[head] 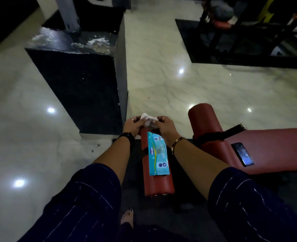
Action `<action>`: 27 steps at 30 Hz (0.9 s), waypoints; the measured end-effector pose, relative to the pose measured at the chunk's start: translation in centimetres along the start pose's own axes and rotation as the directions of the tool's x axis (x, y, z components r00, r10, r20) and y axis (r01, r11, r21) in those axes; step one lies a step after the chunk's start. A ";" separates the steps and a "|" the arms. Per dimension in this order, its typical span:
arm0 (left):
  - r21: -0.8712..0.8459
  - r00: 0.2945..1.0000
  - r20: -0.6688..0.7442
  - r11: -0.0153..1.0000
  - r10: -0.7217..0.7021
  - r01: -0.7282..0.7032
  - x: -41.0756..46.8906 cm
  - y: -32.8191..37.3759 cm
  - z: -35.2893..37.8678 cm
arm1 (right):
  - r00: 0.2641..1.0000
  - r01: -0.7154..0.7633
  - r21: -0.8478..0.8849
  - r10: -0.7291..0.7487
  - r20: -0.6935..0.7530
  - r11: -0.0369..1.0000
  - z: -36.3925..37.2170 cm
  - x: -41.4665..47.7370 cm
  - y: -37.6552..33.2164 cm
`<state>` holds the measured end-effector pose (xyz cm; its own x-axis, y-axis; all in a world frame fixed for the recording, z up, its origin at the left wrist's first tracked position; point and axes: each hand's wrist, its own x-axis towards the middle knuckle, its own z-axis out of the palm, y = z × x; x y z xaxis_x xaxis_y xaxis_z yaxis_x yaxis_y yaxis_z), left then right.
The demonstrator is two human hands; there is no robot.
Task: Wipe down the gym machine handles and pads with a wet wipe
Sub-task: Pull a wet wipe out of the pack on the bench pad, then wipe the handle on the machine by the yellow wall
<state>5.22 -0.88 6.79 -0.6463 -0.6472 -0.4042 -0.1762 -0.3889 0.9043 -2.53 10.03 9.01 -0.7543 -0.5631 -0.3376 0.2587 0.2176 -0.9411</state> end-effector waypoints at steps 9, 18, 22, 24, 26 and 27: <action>-0.182 0.966 -0.239 0.974 0.093 -0.138 -5.9 2.3 1.0 | 0.990 0.043 0.059 -0.051 0.131 0.997 -0.1 -2.8 -2.7; -0.224 0.866 -0.471 0.926 0.171 -0.304 -12.0 2.4 -3.8 | 0.946 0.227 -0.089 -0.198 0.255 0.970 4.6 -6.6 -3.1; -0.260 0.788 -0.595 0.890 0.158 -0.375 -14.9 2.3 -7.7 | 0.911 0.265 -0.092 -0.218 0.349 0.960 8.8 -8.5 -3.1; -0.307 0.764 -0.634 0.869 0.117 -0.388 -16.2 2.0 -9.9 | 0.889 0.246 -0.078 -0.193 0.414 0.966 11.0 -9.7 -2.9; -0.330 0.728 -0.681 0.853 0.082 -0.404 -17.8 1.6 -12.4 | 0.858 0.213 -0.052 -0.161 0.488 0.976 13.5 -11.2 -2.6; -0.339 0.710 -0.702 0.845 0.065 -0.413 -18.6 1.5 -13.7 | 0.840 0.200 -0.040 -0.150 0.521 0.979 14.9 -11.8 -2.4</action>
<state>27.17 1.62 13.80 0.0510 -0.9445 -0.3245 0.3697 -0.2840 0.8847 14.75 4.32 15.01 -0.3583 -0.9212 -0.1518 0.0789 0.1322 -0.9881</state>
